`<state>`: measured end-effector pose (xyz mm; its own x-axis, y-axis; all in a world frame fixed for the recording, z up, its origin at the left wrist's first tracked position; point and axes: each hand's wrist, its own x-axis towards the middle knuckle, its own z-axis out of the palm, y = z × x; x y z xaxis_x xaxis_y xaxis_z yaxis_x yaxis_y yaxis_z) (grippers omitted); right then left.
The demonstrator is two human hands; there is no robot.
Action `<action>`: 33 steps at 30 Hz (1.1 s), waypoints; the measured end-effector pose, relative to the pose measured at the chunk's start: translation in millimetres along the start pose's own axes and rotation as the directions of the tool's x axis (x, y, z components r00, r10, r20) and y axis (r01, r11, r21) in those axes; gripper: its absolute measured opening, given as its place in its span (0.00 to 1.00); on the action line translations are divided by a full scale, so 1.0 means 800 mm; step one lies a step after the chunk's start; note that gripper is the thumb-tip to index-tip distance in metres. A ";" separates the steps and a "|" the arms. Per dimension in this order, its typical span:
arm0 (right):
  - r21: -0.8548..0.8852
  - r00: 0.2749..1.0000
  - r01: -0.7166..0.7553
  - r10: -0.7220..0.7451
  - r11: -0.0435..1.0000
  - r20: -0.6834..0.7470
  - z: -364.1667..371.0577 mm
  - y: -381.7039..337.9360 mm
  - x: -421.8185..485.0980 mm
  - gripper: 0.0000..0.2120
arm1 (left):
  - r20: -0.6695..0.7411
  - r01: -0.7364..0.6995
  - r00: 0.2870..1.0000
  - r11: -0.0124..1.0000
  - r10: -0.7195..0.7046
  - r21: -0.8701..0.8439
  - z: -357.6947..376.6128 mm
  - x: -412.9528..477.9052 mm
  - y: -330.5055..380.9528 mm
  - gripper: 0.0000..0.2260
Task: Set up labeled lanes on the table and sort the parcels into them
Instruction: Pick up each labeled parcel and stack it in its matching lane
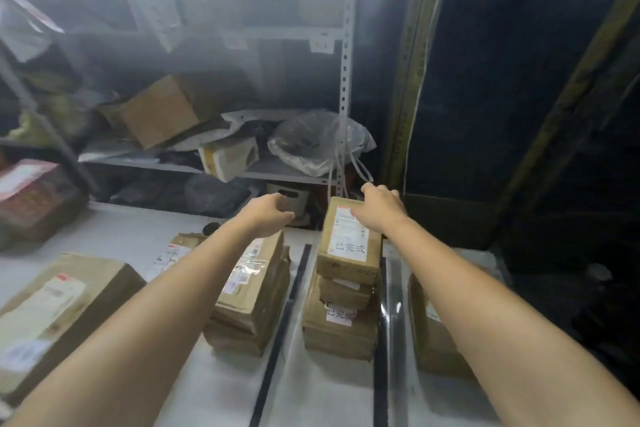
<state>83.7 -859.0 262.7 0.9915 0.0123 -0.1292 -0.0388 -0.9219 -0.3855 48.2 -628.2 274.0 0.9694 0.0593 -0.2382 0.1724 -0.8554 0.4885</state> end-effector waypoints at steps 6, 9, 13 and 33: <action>-0.072 0.915 0.338 -0.309 0.938 0.261 0.000 -0.158 -0.002 0.27 | -0.147 0.205 0.972 0.965 -0.181 0.165 -0.122 -0.092 -0.126 0.24; -0.081 0.824 0.507 -0.456 0.858 0.336 0.023 -0.266 -0.033 0.27 | -0.230 0.340 0.925 0.928 -0.302 0.151 -0.185 -0.156 -0.206 0.25; -0.076 0.702 0.667 -0.591 0.741 0.396 0.069 -0.400 -0.081 0.24 | -0.334 0.468 0.844 0.880 -0.419 0.078 -0.245 -0.234 -0.314 0.24; 0.054 0.495 0.810 -0.731 0.583 0.470 0.376 -1.002 -0.257 0.22 | -0.366 0.692 0.595 0.688 -0.715 -0.218 -0.451 -0.458 -0.875 0.22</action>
<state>-126.3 -6.0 323.2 0.4609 0.8619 -0.2117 0.7742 -0.5070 -0.3788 -364.6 134.6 322.3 0.5179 0.8354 -0.1839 0.8277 -0.4351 0.3544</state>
